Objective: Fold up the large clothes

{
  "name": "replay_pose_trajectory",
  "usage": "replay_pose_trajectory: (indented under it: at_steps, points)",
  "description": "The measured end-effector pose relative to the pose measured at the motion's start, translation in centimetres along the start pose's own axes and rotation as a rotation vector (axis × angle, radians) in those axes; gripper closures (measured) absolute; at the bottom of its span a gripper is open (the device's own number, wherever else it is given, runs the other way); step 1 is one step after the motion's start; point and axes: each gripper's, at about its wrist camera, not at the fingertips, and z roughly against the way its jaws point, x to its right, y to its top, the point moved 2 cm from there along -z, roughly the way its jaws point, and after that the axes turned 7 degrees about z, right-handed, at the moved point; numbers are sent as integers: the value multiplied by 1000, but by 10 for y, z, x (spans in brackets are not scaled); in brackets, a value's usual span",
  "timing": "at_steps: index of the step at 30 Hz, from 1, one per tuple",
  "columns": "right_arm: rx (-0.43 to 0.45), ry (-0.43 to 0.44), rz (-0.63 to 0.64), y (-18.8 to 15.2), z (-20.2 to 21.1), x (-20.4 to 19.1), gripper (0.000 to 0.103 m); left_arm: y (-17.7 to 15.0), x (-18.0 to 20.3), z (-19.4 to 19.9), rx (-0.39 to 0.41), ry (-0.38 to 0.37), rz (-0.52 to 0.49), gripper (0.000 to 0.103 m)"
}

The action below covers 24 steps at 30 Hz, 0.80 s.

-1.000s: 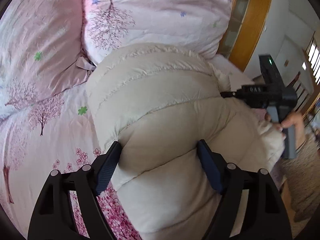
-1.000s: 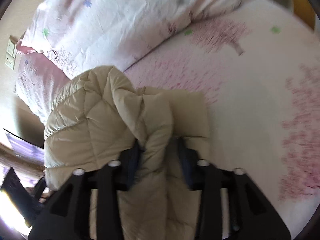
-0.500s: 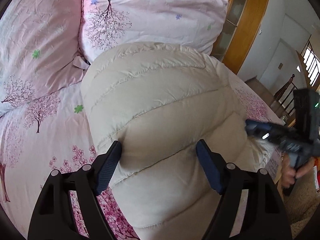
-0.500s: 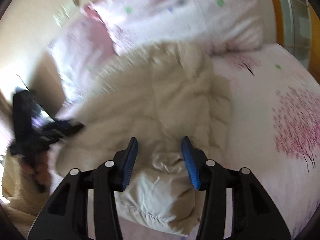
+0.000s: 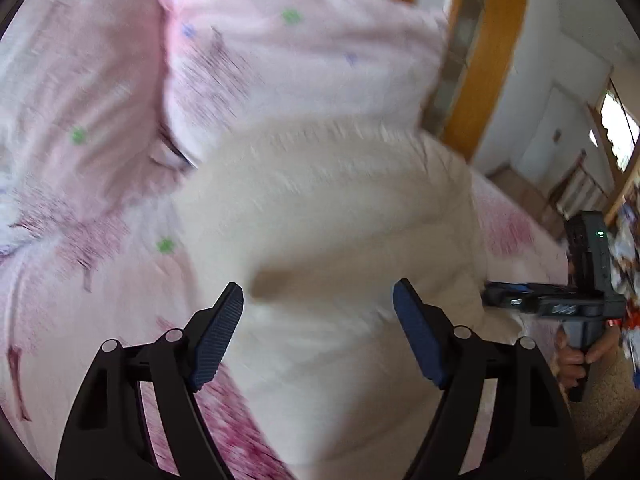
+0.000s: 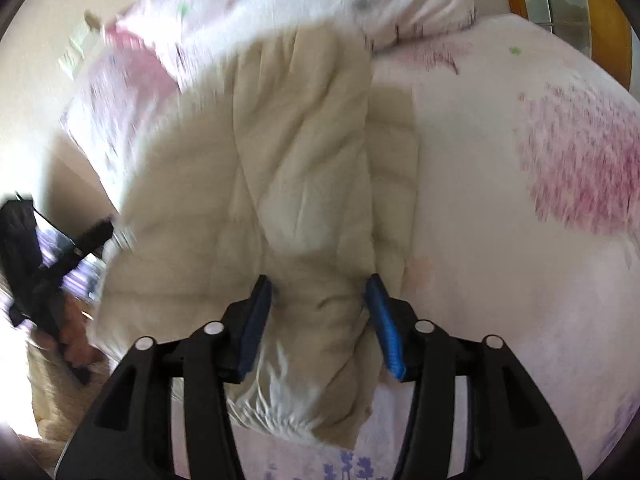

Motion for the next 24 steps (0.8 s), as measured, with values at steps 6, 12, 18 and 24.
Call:
replay_pose_trajectory:
  at_steps: [6,12,18,24]
  points:
    - [90,76,-100,73,5,23,31,28,-26,-17,15,169,9,25]
    - [65,121,-134,104,-21,28,31,36,-39,-30,10,150,71,24]
    - [62,115,-144,109,-35,24,37,39,-31,-41,35,185,35,18]
    - [104,87,-129,111,-33,18,87,33,-35,-50,6,169,24,17]
